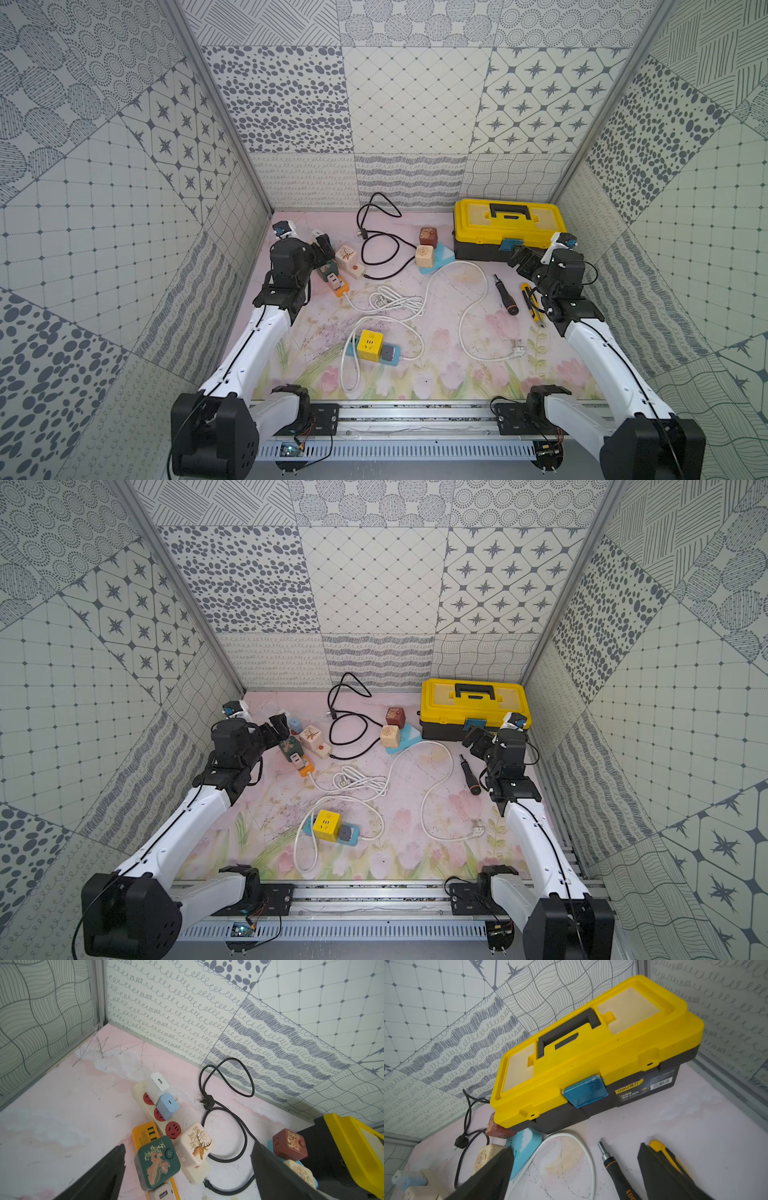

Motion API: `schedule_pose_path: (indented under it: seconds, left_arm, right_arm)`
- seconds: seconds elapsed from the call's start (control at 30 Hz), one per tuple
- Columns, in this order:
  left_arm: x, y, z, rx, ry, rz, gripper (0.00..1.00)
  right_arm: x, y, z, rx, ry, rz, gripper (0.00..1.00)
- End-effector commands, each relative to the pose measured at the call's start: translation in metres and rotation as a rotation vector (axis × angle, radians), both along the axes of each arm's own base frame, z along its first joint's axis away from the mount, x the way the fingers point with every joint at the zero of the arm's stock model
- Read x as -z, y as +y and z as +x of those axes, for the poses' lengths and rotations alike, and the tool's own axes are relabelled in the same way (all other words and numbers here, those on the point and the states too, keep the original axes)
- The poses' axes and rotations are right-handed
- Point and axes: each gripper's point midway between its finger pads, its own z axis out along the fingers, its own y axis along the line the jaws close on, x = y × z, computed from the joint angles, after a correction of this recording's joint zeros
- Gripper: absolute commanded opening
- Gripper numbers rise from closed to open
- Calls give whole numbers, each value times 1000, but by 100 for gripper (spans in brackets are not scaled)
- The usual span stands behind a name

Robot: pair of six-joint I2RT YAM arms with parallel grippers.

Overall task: Pull the plug off the socket
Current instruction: Pick up the socket from the center of the board.

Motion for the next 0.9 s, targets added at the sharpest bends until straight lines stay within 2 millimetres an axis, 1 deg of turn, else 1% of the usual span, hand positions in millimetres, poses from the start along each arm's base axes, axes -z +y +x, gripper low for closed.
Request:
schedule_pose_path:
  seconds: [0.0, 0.03, 0.07, 0.13, 0.23, 0.3, 0.33, 0.37, 0.43, 0.5, 0.57, 0.63, 0.77, 0.87]
  left_arm:
    - [49, -25, -42, 32, 299, -279, 99]
    - [49, -35, -44, 85, 302, -307, 99]
    - [51, -47, -46, 138, 317, -346, 99]
    - [60, -66, -54, 225, 371, -417, 94]
    - [81, -93, -71, 322, 494, -495, 87]
    - [93, -110, -84, 371, 566, -490, 84]
    - [95, -117, -87, 393, 579, -464, 82]
    - [102, -122, -95, 400, 624, -434, 81]
    - [108, -129, -101, 420, 655, -405, 78]
    - [112, -135, -105, 447, 672, -427, 75]
    - [118, -137, -107, 455, 682, -444, 74]
    - [123, -138, -107, 461, 691, -446, 72]
    - [128, -141, -105, 479, 703, -438, 72]
    - [130, -138, -103, 464, 705, -424, 72]
  right_arm:
    - [10, 44, 0, -192, 91, 129, 99]
    - [17, 56, -1, -236, 130, 133, 99]
    - [23, 72, -4, -299, 169, 128, 99]
    - [34, 103, -11, -414, 224, 96, 99]
    - [46, 162, -31, -619, 260, 17, 99]
    - [54, 199, -48, -745, 285, -65, 99]
    - [58, 214, -56, -797, 295, -102, 99]
    - [61, 230, -64, -852, 298, -144, 99]
    - [67, 260, -82, -952, 292, -208, 99]
    - [69, 293, -105, -1092, 261, -272, 99]
    - [74, 322, -131, -1223, 224, -362, 99]
    - [78, 346, -153, -1327, 198, -417, 99]
    - [82, 385, -182, -1486, 164, -415, 99]
    - [85, 408, -198, -1570, 126, -446, 99]
